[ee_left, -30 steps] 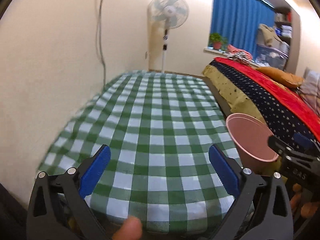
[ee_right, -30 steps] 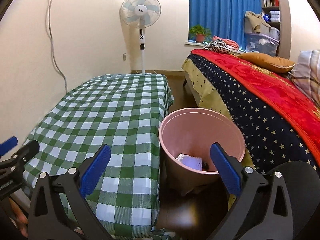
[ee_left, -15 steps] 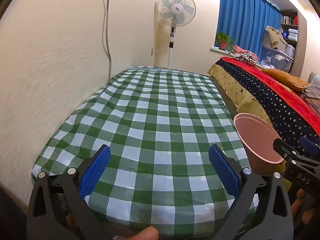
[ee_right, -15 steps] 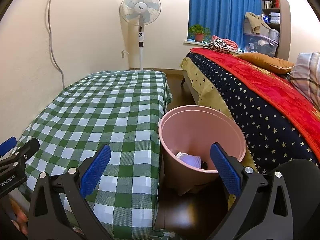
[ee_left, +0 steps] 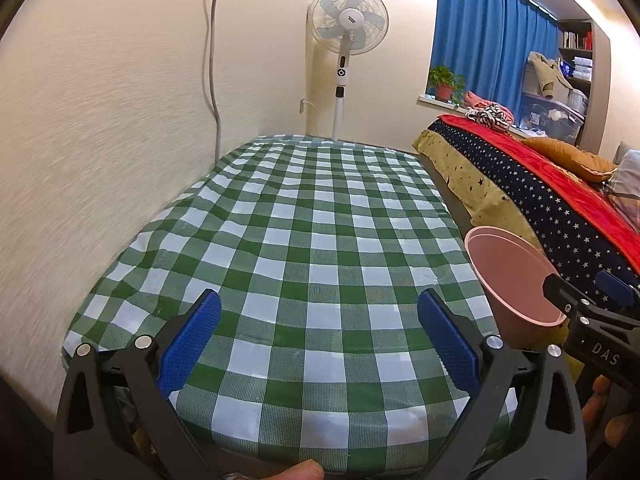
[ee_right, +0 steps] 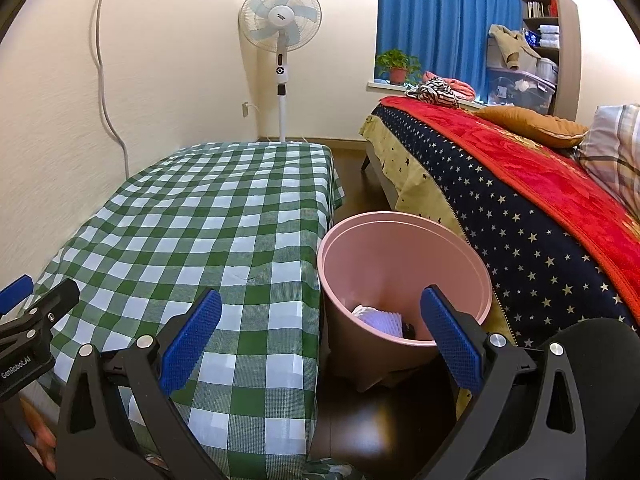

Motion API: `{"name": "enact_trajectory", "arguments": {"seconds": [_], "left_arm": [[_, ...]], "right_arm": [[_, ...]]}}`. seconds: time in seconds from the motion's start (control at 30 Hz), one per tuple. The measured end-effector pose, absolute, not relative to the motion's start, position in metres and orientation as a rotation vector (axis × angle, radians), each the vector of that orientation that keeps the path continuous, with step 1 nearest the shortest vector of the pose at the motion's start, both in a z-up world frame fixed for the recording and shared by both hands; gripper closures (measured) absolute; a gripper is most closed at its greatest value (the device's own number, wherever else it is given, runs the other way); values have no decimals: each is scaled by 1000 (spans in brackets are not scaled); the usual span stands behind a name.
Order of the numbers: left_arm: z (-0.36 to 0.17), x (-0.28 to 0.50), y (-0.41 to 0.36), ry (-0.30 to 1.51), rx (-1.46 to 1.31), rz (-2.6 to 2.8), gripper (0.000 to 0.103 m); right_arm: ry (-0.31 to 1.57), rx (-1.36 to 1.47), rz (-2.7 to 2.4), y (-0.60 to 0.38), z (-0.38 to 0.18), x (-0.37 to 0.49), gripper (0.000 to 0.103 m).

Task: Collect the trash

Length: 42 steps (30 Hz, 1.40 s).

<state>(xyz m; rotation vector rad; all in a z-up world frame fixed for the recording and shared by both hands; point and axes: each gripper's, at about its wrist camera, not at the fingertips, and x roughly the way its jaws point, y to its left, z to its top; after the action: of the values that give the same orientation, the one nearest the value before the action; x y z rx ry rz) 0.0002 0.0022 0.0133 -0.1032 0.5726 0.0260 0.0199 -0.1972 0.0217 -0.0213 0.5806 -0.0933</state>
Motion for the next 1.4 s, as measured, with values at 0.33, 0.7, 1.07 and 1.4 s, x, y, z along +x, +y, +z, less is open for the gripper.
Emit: {"name": "enact_trajectory", "arguments": {"seconds": [0.33,0.7,1.07,1.4], "left_arm": [[14,0,2,573,-103,26,8],[14,-1,1,572,-104,26,8],[14,-1,-3,571,-98,22,8],[15,-2,-7,568,-94,21,8]], "right_arm": [[581,-21,-93,-197,22,20,5],[582,-21,-94,-197,21,20,5],[582,-16,-97,-199,22,21,5],[580,-18,-97,-199,23,21,5]]}}
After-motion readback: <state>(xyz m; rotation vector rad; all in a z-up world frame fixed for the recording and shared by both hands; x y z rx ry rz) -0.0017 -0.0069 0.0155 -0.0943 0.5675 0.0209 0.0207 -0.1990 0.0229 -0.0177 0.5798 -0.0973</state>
